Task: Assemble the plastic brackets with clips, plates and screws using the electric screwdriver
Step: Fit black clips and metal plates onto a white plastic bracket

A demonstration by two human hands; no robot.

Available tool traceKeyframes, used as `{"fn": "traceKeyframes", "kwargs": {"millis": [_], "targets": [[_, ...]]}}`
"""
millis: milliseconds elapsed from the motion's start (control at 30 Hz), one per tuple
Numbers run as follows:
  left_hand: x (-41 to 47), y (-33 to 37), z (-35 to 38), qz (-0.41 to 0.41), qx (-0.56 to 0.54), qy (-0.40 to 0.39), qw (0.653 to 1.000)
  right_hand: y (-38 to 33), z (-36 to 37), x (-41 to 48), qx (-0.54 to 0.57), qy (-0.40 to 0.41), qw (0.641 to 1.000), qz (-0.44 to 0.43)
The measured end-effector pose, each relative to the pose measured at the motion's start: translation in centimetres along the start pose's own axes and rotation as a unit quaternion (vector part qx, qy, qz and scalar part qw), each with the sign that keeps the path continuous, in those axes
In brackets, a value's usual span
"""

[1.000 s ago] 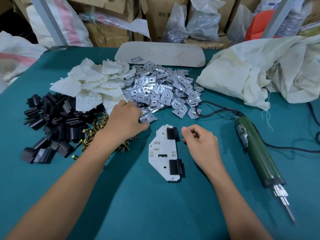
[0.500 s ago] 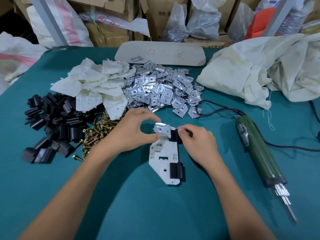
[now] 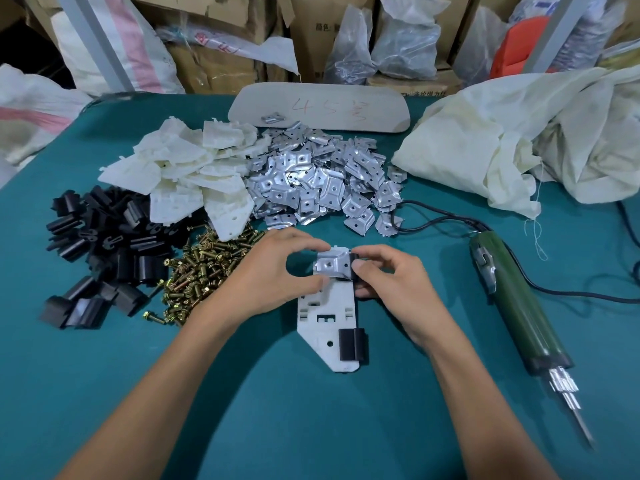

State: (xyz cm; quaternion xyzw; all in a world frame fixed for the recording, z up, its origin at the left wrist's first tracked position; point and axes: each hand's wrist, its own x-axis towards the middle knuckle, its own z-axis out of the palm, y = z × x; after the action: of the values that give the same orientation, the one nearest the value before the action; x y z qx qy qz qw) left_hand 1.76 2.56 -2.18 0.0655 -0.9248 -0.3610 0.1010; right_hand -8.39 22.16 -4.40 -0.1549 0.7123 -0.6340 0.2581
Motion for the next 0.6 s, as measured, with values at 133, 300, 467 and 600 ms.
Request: {"fn": "traceKeyframes", "kwargs": {"millis": [133,300,467,600], "targets": [[-0.5,-0.2,0.0,-0.004,-0.026,0.000,1.000,0.0,0.3,-0.1,0.077,-0.021,0.997,0.020],[-1.3,0.0,1.5,-0.086,-0.229,-0.012,0.969,-0.2,0.5,0.0,0.088,0.007,0.995,0.035],[-1.8,0.4,3.3,-0.132,-0.308,-0.003,0.942,-0.6,0.4,0.1,0.142,0.029,0.989,0.027],[-1.9,0.6,3.5,-0.134,-0.308,0.010,0.942,-0.7,0.5,0.0,0.167,0.012,0.986,0.013]]}}
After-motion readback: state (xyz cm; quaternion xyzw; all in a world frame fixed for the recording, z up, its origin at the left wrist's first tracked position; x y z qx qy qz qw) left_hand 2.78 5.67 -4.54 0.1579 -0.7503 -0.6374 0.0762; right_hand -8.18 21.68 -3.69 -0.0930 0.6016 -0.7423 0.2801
